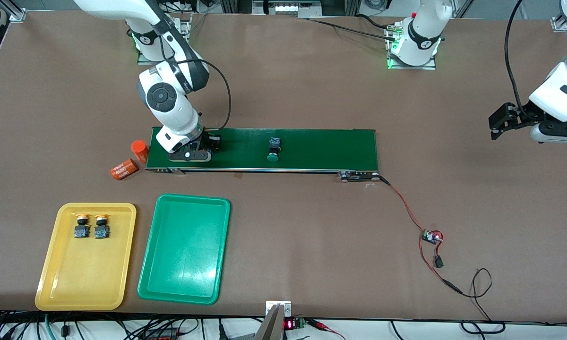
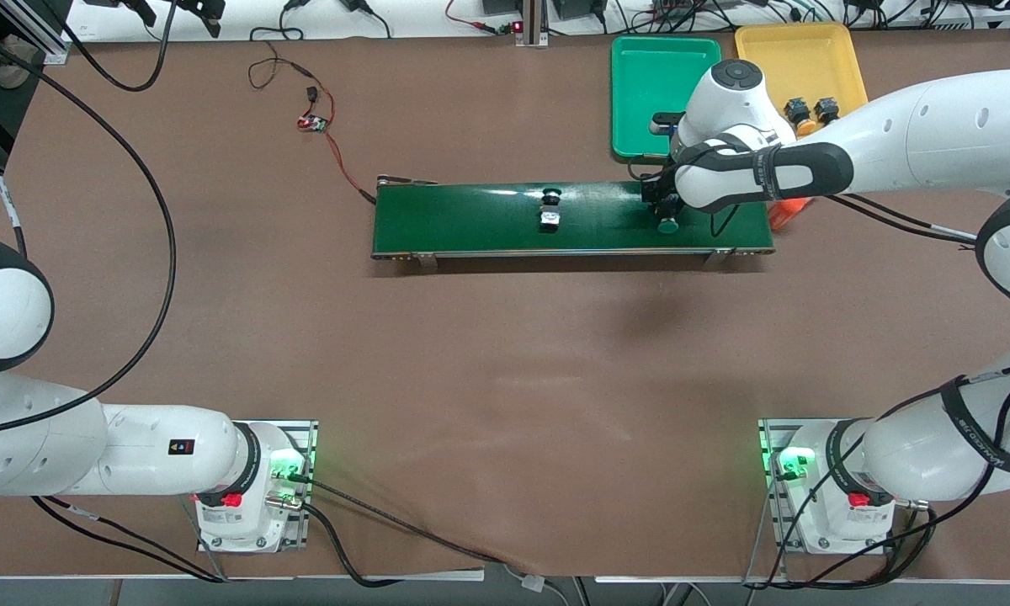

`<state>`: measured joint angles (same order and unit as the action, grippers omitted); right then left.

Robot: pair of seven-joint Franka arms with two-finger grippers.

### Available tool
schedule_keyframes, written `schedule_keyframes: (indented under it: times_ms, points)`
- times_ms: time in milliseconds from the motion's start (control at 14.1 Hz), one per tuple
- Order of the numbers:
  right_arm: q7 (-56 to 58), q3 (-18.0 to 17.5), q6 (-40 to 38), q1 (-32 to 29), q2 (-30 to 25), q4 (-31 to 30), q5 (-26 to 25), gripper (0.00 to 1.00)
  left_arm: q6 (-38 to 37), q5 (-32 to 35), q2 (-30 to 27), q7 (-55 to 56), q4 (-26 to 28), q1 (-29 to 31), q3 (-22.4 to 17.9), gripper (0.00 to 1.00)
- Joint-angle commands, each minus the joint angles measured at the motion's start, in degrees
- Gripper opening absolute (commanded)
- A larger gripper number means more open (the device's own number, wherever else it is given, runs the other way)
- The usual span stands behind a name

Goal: Sort buttons by color to trays
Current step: 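Grasp a green-cap button on the conveyor with the right gripper, then carry the button over the green tray and open the right gripper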

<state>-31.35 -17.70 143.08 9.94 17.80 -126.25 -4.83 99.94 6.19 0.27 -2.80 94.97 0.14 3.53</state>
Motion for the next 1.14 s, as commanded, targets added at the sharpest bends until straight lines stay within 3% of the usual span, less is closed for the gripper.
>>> schedule_keyframes:
  times_ms: [0,142,284,497,851,1064]
  points:
    - [-0.2,1.4,0.2,0.3,-0.4,1.0,-1.0,0.00,-0.9,0.7,-2.3,1.0,1.9,0.4,0.5,1.00]
    - [0.4,2.9,-2.1,0.2,-1.4,3.5,-1.1,0.00,-1.1,0.7,-2.3,1.1,1.8,0.4,0.5,1.00]
    - [1.9,4.8,-8.6,0.1,-1.4,9.9,-1.1,0.00,-1.4,0.7,-2.3,1.2,1.7,0.4,0.5,1.00]
    - [9.7,9.8,-12.5,-0.4,0.6,18.6,-1.0,0.00,-1.4,0.7,-2.3,1.7,1.6,0.4,0.5,1.00]
    - [12.5,10.8,-11.0,-1.2,16.0,36.4,-0.7,0.00,-1.5,0.7,-2.3,1.9,1.5,0.4,0.5,1.00]
    - [12.9,10.8,-1.4,-1.1,23.4,39.9,-1.0,0.00,-2.1,0.7,-2.3,1.9,1.4,0.4,0.5,1.00]
